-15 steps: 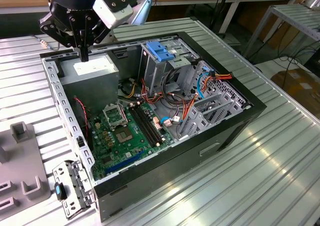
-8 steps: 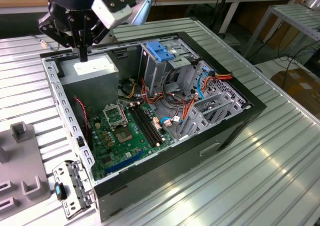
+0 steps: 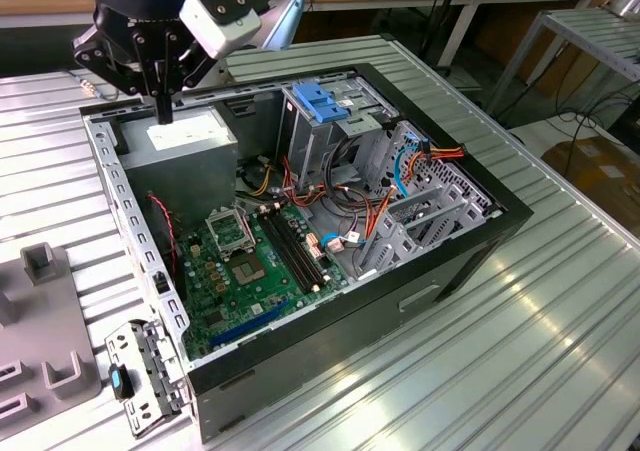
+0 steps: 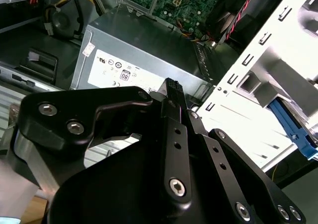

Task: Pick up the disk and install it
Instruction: 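Reach for the disk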

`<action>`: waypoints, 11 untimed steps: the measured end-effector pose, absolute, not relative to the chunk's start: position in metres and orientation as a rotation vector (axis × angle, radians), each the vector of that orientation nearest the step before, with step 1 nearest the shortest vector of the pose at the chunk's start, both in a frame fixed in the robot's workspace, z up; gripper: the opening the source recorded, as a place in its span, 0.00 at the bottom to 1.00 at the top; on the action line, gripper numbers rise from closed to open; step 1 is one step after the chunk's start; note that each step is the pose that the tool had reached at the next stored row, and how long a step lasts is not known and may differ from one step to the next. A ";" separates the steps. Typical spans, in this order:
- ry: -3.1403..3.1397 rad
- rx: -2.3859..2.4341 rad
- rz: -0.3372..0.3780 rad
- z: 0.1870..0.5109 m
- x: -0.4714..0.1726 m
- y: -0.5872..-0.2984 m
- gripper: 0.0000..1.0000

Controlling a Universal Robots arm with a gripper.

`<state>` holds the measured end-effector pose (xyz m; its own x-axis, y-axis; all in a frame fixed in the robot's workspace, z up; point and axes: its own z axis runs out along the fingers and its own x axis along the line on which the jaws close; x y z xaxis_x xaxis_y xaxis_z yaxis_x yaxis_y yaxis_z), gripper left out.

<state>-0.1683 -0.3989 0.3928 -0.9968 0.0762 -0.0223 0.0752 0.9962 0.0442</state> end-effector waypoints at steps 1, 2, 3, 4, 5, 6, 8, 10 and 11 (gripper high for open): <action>3.115 0.118 0.068 0.393 -0.169 -0.399 0.11; 3.115 0.118 0.068 0.393 -0.169 -0.399 0.11; 3.115 0.118 0.068 0.393 -0.169 -0.399 0.11; 3.115 0.118 0.068 0.393 -0.170 -0.399 0.11; 3.115 0.118 0.067 0.393 -0.170 -0.399 0.11; 3.115 0.118 0.068 0.393 -0.171 -0.399 0.11; 3.115 0.118 0.068 0.393 -0.172 -0.399 0.11; 3.115 0.118 0.068 0.393 -0.172 -0.399 0.11; 3.115 0.118 0.068 0.393 -0.173 -0.399 0.11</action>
<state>-0.1726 -0.3989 0.3927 -0.9968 0.0762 -0.0222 0.0752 0.9962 0.0442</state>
